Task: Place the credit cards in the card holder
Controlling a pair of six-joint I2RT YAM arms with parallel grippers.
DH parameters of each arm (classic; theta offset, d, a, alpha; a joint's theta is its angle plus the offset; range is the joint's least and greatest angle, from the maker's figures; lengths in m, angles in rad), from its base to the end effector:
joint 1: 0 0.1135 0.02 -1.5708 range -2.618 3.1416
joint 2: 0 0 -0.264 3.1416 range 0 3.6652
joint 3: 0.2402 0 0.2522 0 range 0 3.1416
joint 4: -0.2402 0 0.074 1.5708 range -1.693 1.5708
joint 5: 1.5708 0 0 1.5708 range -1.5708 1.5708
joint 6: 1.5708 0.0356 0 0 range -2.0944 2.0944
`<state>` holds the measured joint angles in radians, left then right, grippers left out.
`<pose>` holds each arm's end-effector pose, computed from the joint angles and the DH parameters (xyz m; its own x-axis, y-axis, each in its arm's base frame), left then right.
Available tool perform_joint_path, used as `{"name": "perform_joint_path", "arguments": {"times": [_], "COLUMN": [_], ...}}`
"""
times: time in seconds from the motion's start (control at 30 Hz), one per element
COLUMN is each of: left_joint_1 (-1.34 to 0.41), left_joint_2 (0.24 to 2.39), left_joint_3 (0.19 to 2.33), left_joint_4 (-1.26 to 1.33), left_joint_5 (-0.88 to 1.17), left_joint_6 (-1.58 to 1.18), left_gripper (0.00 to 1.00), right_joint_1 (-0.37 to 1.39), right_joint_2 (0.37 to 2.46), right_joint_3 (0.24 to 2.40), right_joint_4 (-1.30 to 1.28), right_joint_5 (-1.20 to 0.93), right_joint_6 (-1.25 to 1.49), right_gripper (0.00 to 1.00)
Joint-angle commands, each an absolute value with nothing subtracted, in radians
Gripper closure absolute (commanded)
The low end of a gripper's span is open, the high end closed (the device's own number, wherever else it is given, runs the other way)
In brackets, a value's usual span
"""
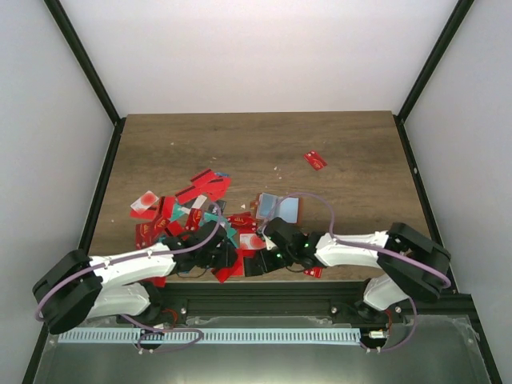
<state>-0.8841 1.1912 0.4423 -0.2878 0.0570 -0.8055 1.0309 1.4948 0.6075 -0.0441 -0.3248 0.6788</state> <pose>0.1241 -0.1546 0.1416 -0.9481 0.0208 -0.3173 0.1541 0.9030 -0.4011 0.1267 0.2335 0.1382 -0.8929 -0.3324 -0.3037 -0.4499 0.6842 0.5740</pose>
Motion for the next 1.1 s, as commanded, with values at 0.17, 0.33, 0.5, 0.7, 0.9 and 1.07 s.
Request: {"name": "perform_joint_path", "arguments": {"times": [0.17, 0.33, 0.5, 0.7, 0.9, 1.07], "left_joint_1": [-1.052, -1.079, -1.078, -1.078, -1.079, -1.079], "left_joint_2": [1.183, 1.153, 1.102, 1.031, 1.001, 1.014], "left_joint_3": [0.356, 0.37, 0.471, 0.499, 0.419, 0.369], "left_joint_4": [-0.303, -0.324, -0.432, -0.559, -0.55, -0.466], "left_joint_5": [0.105, 0.053, -0.045, -0.023, 0.039, 0.067], "left_joint_6": [-0.944, -0.975, -0.941, -0.941, -0.944, -0.942], "left_gripper": [0.45, 0.45, 0.44, 0.44, 0.52, 0.55], "right_joint_1": [1.022, 1.058, 1.115, 1.162, 1.2, 1.207], "right_joint_2": [1.38, 1.38, 1.383, 1.423, 1.487, 1.54], "right_joint_3": [0.506, 0.488, 0.511, 0.488, 0.489, 0.472], "right_joint_4": [-0.018, 0.047, 0.069, 0.157, 0.217, 0.277], "right_joint_5": [-0.323, -0.39, -0.389, -0.394, -0.367, -0.349], "right_joint_6": [0.872, 0.935, 0.995, 1.107, 1.187, 1.233], "right_gripper": [0.65, 0.65, 0.65, 0.64, 0.6, 0.58]}}
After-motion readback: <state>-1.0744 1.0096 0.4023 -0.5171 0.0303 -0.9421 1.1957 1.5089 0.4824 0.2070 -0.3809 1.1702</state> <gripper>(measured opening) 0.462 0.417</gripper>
